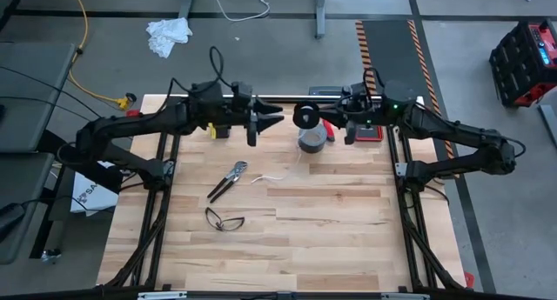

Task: Coil cords
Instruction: Uncoil the white wire from the black spool

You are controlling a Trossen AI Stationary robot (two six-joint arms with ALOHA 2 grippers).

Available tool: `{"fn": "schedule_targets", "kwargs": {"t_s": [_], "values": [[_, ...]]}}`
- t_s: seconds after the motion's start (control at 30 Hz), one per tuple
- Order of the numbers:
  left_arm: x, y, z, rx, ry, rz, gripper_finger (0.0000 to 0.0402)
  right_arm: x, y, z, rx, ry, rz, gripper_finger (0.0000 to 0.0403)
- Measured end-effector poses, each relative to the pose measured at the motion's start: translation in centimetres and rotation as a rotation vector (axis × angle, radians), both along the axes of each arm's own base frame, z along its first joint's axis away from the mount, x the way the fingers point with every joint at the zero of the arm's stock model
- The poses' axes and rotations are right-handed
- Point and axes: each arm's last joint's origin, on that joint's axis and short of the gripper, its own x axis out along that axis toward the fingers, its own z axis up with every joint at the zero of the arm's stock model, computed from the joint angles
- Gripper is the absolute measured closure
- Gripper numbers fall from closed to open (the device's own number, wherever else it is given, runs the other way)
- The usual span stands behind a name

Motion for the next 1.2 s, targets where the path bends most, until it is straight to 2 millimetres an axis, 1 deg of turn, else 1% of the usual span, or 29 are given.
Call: {"fn": "schedule_targets", "kwargs": {"t_s": [0.07,0.17,0.33,0.43,0.57,0.7,0.87,0.97,1.03,1.1,1.13,1.2], "values": [[0.1,-0.2,0.1,-0.018,0.005,-0.051,0.0247,0.0,-0.1,-0.2,-0.004,0.021,-0.026,0.0403],[0.3,-0.3,-0.1,-0.069,-0.001,-0.104,0.0247,0.7,-0.5,-0.7,-0.011,0.035,-0.051,0.0403],[0.4,-0.1,-0.1,0.013,-0.002,-0.073,0.0246,2.3,-0.7,-1.5,-0.021,0.040,-0.030,0.0403],[0.3,0.4,-0.4,0.010,0.035,-0.052,0.0246,3.0,-0.8,-1.8,-0.028,0.026,-0.016,0.0403],[0.2,0.7,-0.9,-0.002,0.081,-0.041,0.0246,3.1,-0.8,-1.7,-0.029,0.012,-0.012,0.0403],[0.1,0.6,-0.6,0.005,0.057,-0.049,0.0246,3.1,-0.8,-1.6,-0.031,0.005,-0.011,0.0403],[0.3,0.4,-0.4,0.036,0.031,-0.130,0.0252,3.0,-0.7,-1.6,-0.031,0.003,-0.002,0.0403],[0.3,0.3,-0.4,0.065,0.027,-0.138,0.0279,3.0,-0.7,-1.6,-0.032,0.001,-0.002,0.0403],[0.4,0.2,-0.2,0.080,0.011,-0.139,0.0316,3.0,-0.7,-1.6,-0.031,0.002,0.006,0.0403],[0.4,0.2,0.0,0.086,-0.008,-0.126,0.0369,3.1,-0.6,-1.6,-0.032,0.000,0.014,0.0403],[0.4,0.3,0.0,0.077,-0.014,-0.116,0.0384,3.1,-0.6,-1.5,-0.036,-0.001,0.015,0.0403],[0.4,0.3,0.1,0.063,-0.019,-0.097,0.0391,3.1,-0.6,-1.5,-0.041,-0.003,0.017,0.0403]]}}
